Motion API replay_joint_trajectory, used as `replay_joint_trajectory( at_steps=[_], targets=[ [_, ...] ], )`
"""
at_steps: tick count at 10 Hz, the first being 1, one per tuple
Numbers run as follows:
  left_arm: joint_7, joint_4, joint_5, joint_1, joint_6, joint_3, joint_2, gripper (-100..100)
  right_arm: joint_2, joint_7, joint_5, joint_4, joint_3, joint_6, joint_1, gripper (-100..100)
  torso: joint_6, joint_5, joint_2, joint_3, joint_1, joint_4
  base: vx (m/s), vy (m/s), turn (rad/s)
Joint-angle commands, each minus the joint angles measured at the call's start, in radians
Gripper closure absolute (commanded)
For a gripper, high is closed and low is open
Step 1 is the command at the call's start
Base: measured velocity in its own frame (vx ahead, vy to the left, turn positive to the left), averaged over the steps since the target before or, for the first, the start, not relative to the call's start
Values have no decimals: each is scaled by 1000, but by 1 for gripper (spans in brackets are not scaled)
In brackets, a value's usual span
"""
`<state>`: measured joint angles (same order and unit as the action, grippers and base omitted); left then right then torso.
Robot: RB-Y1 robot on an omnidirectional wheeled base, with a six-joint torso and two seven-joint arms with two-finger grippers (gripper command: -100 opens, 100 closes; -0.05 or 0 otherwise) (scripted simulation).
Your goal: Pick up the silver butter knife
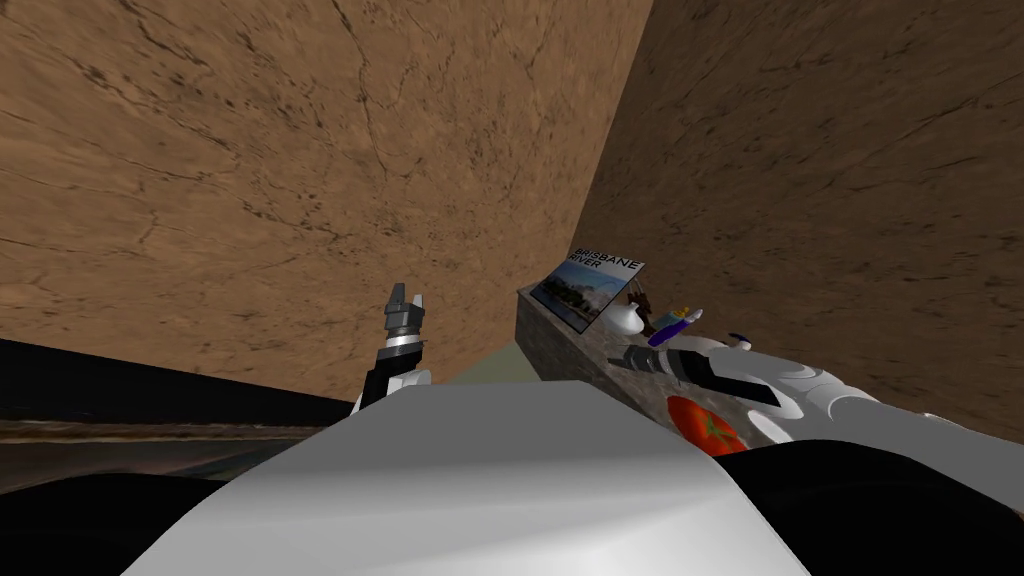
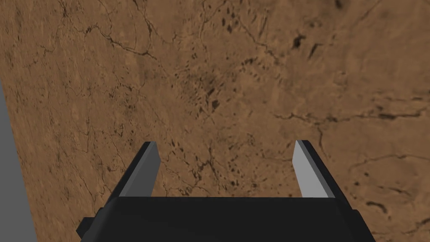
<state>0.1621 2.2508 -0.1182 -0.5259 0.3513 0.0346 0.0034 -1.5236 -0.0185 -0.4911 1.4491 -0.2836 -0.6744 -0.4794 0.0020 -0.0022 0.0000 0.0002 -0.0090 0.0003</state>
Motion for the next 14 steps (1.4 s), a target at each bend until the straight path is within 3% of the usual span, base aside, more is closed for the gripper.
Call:
replay_joint_trajectory(
  at_steps=[1,8,9,10,11,13,14],
  targets=[
    [0,0,0,0,0,0,0,0,-37,14,-22,-50,-23,-5,-4,-100,0,0,0,0,0,0,4,-143,143],
    [0,0,0,0,0,0,0,0,-109,45,-74,-158,-85,-6,-49,-100,0,0,-1,-1,2,0,0,-97,91],
    [0,0,0,0,0,0,0,0,-94,44,-77,-152,-86,-7,-29,-100,0,0,-1,0,1,0,-5,-51,30],
    [0,0,0,0,0,0,0,0,-95,45,-79,-156,-88,-8,-28,0,0,0,-1,0,4,0,0,-9,-3],
    [0,0,0,0,0,0,0,0,-67,-5,-64,-206,-85,-58,-47,-100,0,1,-1,0,6,0,174,1,-264],
    [0,0,0,-1,0,0,0,0,-67,-49,-64,-218,-85,-63,-47,-100,0,1,-12,-7,8,-3,123,19,-95],
    [0,0,0,0,0,0,0,0,-40,-84,-50,-270,-82,-114,-65,-100,0,2,-6,-4,9,-2,83,76,-228]
  ],
)
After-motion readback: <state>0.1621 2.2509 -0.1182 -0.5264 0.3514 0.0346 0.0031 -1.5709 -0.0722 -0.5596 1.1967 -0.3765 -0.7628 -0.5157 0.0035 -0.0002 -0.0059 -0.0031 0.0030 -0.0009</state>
